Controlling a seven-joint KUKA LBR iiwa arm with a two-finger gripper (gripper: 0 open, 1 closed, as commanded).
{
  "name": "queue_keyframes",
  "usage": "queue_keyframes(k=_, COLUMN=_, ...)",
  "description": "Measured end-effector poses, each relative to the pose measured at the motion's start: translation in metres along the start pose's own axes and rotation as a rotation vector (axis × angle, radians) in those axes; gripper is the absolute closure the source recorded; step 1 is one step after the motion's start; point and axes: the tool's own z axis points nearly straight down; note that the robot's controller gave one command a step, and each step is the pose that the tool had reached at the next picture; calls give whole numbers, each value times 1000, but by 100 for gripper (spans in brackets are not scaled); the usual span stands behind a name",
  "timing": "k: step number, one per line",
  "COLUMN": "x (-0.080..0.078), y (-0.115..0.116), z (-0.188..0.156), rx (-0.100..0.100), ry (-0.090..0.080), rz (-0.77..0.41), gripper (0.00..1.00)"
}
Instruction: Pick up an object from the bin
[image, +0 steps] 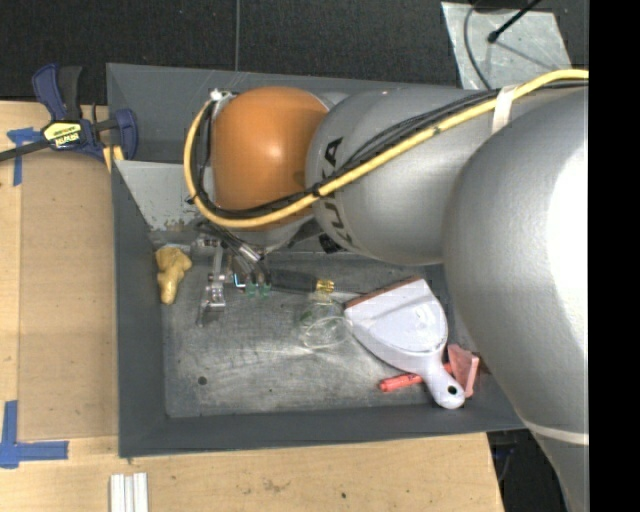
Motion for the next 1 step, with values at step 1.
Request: queue_keyframes(k=1, x=-2, y=-1, z=-5, rx=-2, ry=-8, rz=4, gripper=0)
